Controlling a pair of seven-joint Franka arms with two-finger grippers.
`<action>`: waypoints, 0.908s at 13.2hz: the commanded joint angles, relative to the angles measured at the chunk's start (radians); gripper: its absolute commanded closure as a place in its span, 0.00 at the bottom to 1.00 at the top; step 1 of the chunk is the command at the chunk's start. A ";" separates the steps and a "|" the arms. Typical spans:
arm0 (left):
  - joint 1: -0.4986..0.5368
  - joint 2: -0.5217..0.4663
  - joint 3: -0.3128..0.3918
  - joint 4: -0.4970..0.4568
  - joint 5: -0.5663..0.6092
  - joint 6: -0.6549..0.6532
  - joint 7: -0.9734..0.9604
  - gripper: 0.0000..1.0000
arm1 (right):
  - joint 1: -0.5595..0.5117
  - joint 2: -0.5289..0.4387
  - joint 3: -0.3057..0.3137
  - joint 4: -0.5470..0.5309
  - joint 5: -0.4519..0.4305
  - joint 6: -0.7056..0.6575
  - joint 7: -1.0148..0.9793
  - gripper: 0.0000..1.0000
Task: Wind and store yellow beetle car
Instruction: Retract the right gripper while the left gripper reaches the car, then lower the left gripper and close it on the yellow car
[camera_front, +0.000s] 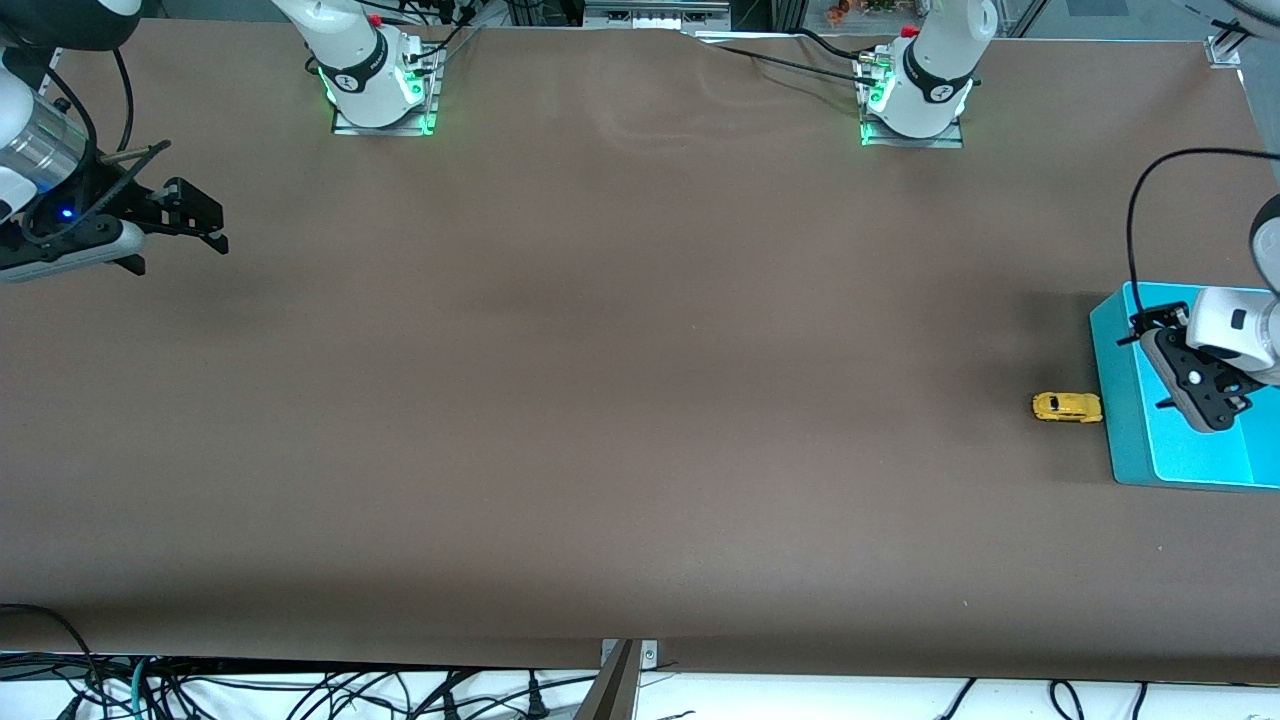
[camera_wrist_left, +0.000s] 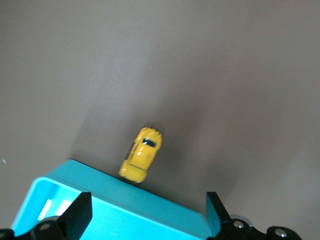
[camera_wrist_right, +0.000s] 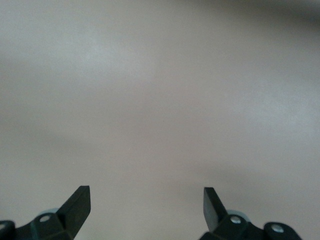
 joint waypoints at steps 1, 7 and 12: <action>0.008 -0.004 -0.027 -0.128 0.034 0.187 0.153 0.00 | 0.002 -0.007 -0.004 0.025 -0.011 -0.037 0.023 0.00; 0.024 0.045 -0.030 -0.277 0.029 0.463 0.308 0.00 | 0.002 -0.005 -0.006 0.026 -0.028 -0.044 0.021 0.00; 0.034 0.076 -0.030 -0.344 0.030 0.603 0.368 0.00 | 0.002 -0.001 -0.007 0.037 -0.025 -0.044 0.017 0.00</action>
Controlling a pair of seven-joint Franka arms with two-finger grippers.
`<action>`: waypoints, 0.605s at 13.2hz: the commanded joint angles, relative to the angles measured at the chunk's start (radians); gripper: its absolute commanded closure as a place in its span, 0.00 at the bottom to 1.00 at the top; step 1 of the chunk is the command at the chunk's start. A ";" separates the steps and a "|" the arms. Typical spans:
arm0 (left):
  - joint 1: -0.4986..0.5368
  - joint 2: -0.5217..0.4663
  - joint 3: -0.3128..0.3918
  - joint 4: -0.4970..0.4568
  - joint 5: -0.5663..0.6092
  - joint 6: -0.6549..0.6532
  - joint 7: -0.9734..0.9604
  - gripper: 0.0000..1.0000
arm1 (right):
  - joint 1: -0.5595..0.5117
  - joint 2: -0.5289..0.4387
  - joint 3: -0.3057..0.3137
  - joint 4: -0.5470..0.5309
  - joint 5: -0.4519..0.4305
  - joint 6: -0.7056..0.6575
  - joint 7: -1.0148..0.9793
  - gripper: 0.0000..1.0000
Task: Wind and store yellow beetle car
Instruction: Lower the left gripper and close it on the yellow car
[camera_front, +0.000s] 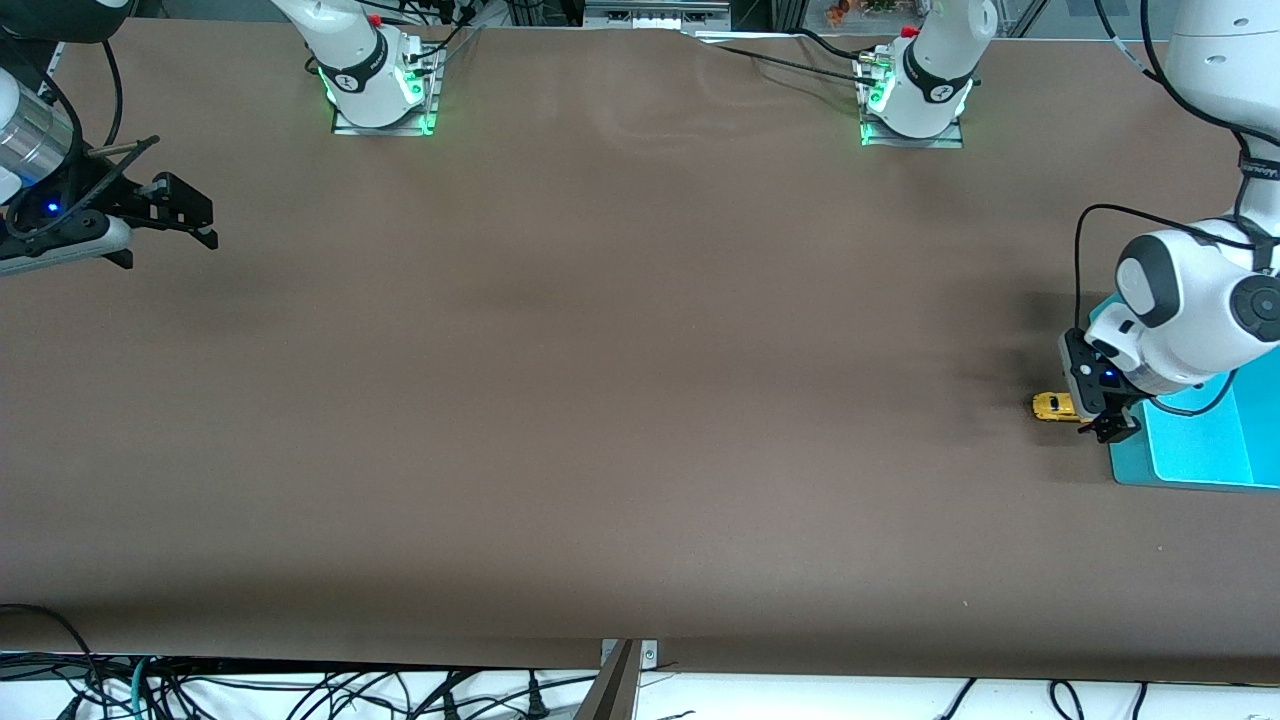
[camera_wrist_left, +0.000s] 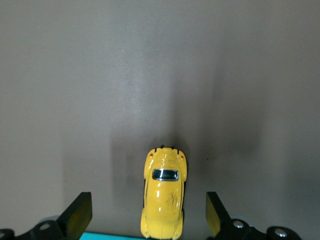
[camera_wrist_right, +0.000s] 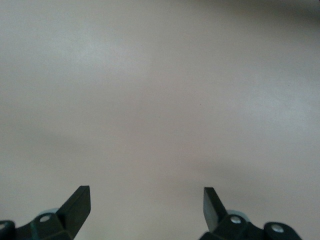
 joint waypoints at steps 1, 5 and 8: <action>0.029 0.013 -0.009 -0.022 0.025 0.057 0.070 0.00 | 0.004 0.007 -0.001 0.035 -0.008 -0.023 0.013 0.00; 0.078 0.049 -0.009 -0.024 0.013 0.109 0.151 0.00 | -0.001 0.011 -0.001 0.037 -0.011 -0.023 0.005 0.00; 0.078 0.071 -0.009 -0.024 0.010 0.138 0.151 0.00 | -0.001 0.016 -0.001 0.060 -0.013 -0.025 0.012 0.00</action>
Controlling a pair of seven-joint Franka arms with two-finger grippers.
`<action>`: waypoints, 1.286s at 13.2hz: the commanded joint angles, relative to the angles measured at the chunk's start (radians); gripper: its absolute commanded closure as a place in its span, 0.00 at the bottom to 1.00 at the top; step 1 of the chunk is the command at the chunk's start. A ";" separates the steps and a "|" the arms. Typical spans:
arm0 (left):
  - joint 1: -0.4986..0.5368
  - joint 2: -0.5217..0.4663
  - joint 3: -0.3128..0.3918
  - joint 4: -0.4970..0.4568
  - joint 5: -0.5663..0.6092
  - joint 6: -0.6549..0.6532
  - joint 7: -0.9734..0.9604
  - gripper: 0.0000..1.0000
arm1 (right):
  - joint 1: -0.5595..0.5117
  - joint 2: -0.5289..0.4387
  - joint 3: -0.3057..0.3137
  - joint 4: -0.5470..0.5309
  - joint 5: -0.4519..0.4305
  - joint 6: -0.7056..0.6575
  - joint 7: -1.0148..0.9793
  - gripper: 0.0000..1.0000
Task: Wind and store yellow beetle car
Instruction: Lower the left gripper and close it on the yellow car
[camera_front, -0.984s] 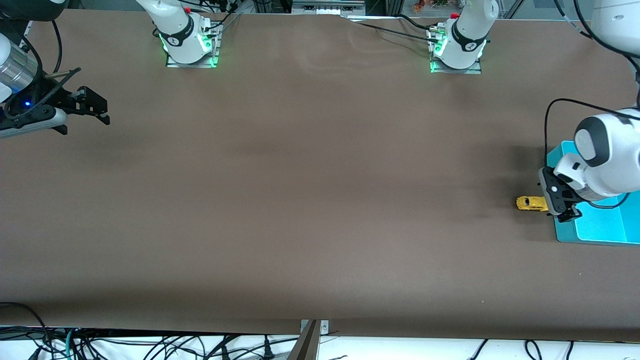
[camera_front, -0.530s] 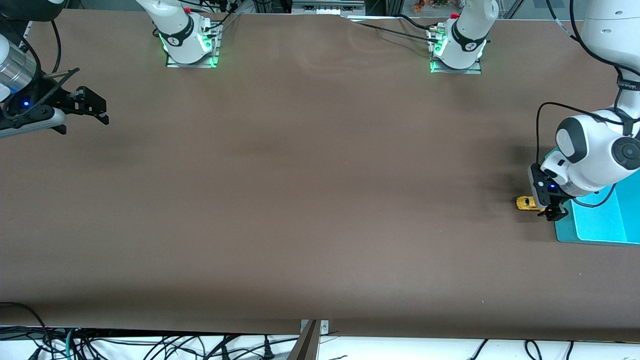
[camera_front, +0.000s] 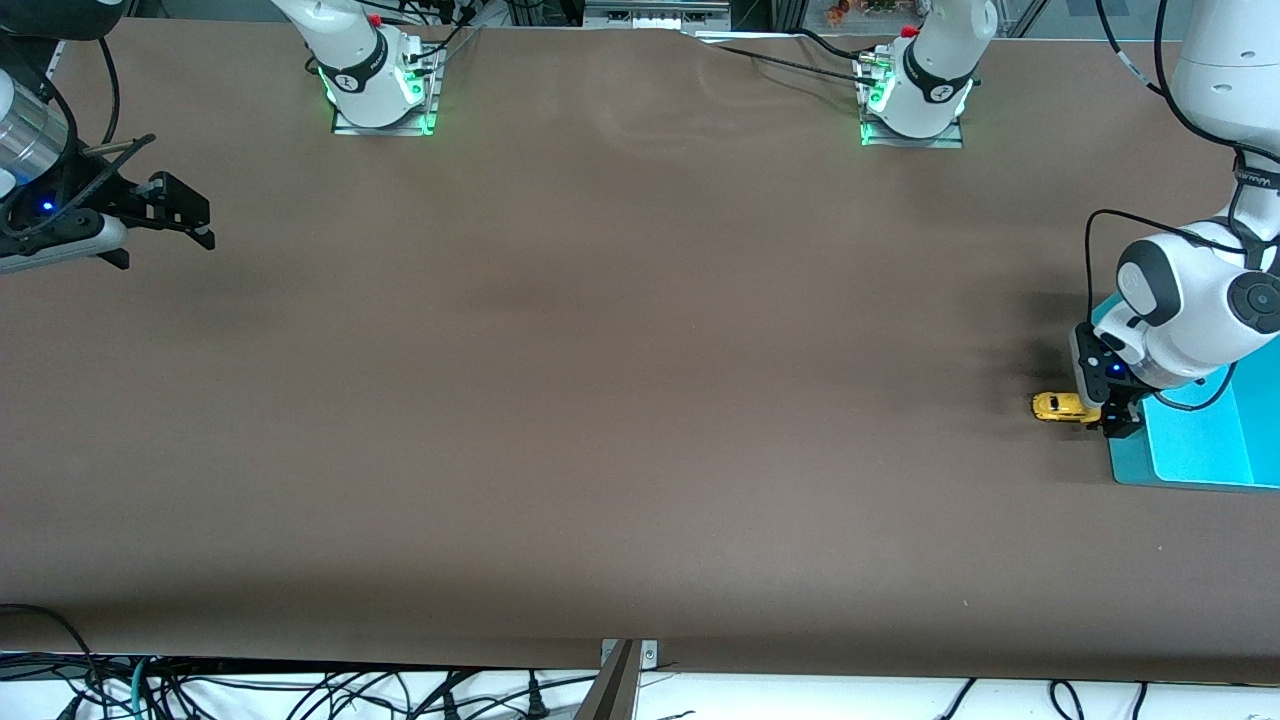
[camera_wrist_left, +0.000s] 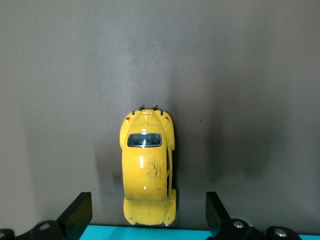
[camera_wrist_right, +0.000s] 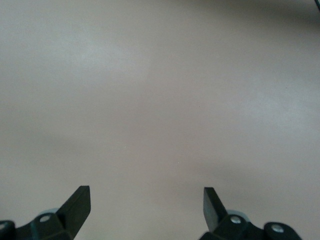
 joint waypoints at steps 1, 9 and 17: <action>0.006 0.013 -0.010 -0.005 -0.004 0.038 0.013 0.00 | -0.003 0.014 -0.002 0.050 -0.014 -0.023 0.010 0.00; 0.003 0.035 -0.010 -0.005 -0.117 0.041 0.006 0.00 | -0.019 0.014 -0.016 0.066 -0.011 -0.017 0.012 0.00; -0.018 0.035 -0.012 -0.002 -0.129 0.038 0.013 0.56 | -0.020 0.026 -0.018 0.078 -0.013 -0.017 0.010 0.00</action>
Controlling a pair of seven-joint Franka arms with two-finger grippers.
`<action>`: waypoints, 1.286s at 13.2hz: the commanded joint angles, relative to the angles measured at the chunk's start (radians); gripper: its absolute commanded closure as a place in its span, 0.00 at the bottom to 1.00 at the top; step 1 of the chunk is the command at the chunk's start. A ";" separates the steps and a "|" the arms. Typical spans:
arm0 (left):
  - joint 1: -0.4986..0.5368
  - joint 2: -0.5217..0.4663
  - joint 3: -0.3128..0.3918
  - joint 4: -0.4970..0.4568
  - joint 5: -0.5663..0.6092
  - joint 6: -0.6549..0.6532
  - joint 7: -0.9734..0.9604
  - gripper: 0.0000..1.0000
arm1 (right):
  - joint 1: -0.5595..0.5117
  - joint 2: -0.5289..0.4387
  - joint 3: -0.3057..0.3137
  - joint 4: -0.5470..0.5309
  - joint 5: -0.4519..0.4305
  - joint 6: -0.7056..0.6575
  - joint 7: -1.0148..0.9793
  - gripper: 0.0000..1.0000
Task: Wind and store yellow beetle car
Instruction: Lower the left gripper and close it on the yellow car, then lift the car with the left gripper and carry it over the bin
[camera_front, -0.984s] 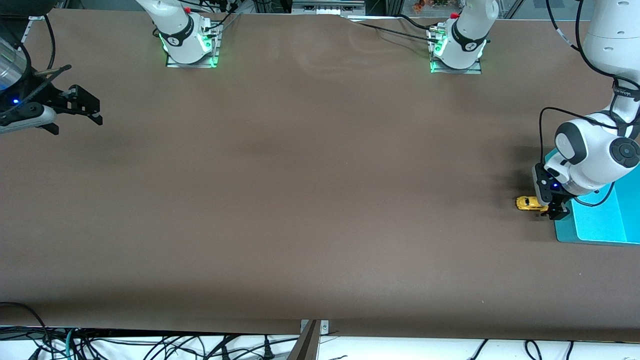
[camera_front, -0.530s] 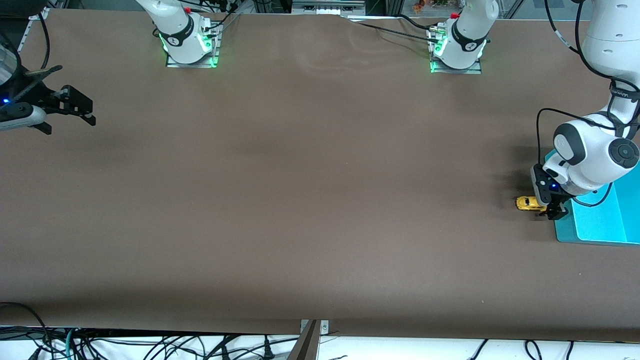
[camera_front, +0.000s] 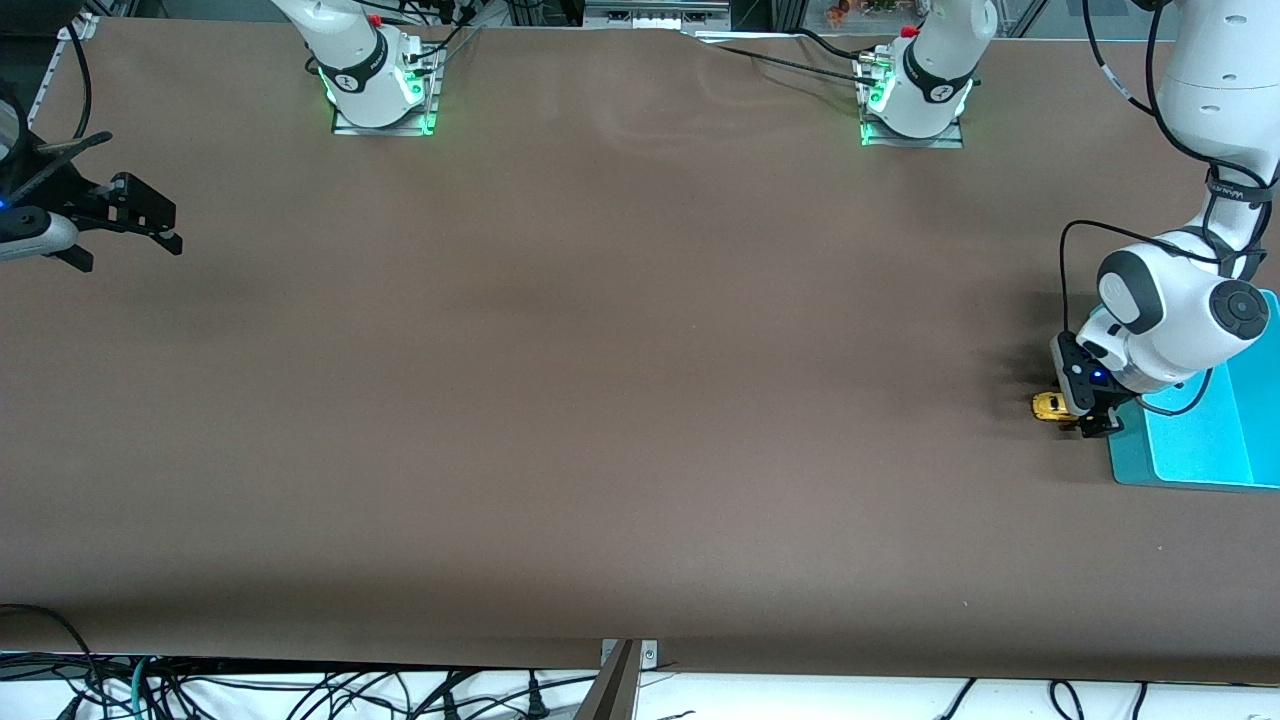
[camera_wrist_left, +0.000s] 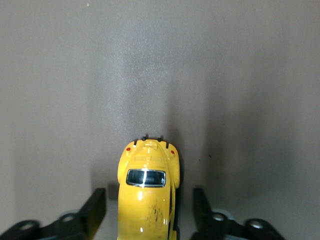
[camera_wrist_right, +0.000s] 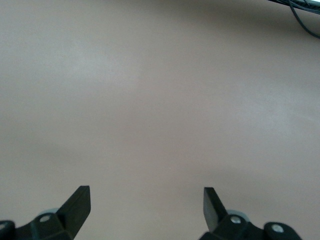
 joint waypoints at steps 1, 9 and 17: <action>-0.010 -0.005 0.003 -0.002 -0.027 0.007 0.014 0.66 | -0.005 0.012 0.003 0.031 -0.011 -0.016 0.012 0.00; -0.010 -0.034 -0.027 0.027 -0.033 -0.054 0.011 0.82 | -0.009 0.013 -0.003 0.033 -0.014 -0.014 0.010 0.00; 0.002 -0.095 -0.051 0.261 -0.031 -0.470 0.017 0.81 | -0.012 0.013 -0.015 0.033 -0.014 -0.015 0.009 0.00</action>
